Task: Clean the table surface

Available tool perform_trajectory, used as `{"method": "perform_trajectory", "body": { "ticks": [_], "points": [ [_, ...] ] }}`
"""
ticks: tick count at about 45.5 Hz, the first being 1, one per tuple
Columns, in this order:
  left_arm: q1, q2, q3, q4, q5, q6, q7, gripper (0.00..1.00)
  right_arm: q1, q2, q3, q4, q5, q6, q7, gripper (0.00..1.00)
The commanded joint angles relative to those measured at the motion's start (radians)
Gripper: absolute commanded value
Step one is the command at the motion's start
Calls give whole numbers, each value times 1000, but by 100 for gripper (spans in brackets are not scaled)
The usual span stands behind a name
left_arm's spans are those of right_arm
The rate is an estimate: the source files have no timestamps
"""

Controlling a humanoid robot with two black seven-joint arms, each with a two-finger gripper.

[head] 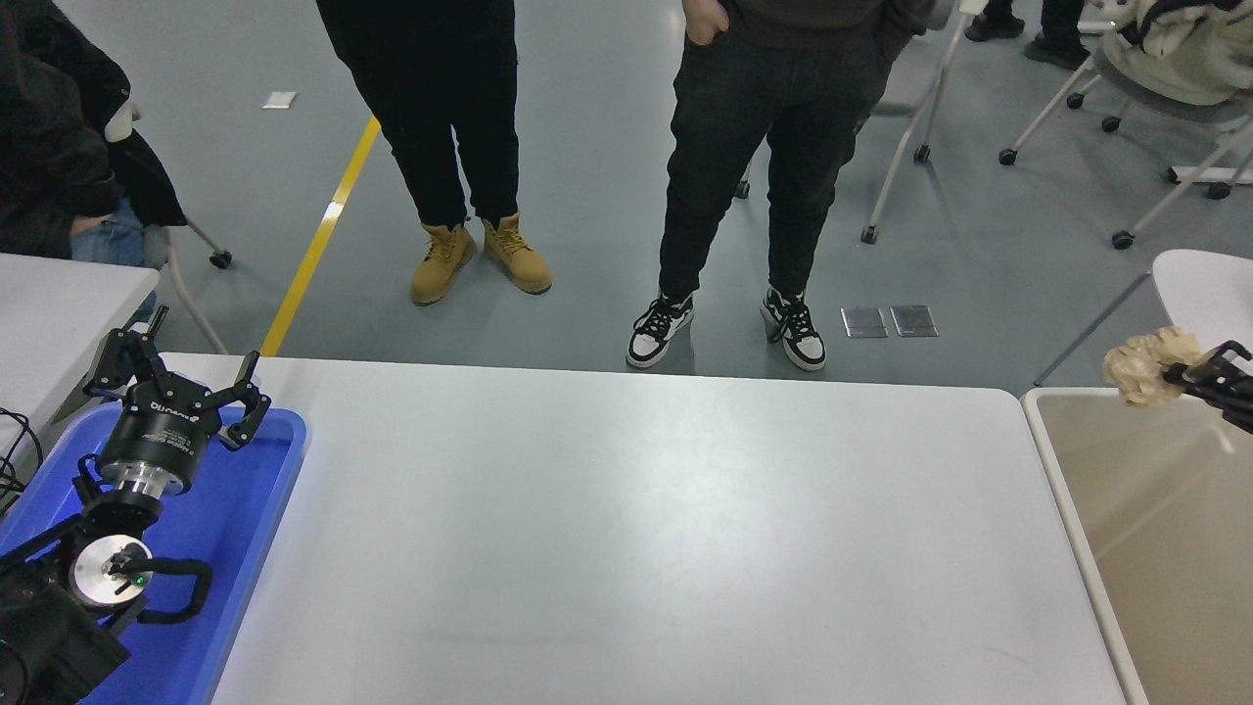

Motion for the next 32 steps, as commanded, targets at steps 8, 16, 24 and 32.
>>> {"method": "perform_trajectory", "body": {
  "ticks": [8,16,24,32],
  "points": [
    [0,0,0,0,0,0,0,100,-90,3,0,-53,80,-122,-263,0],
    [0,0,0,0,0,0,0,100,-110,5,12,-58,101,-183,-373,0],
    [0,0,0,0,0,0,0,100,-129,14,14,-58,161,-246,-468,0],
    [0,0,0,0,0,0,0,100,-172,94,17,-58,216,-333,-474,0]
  ]
}}
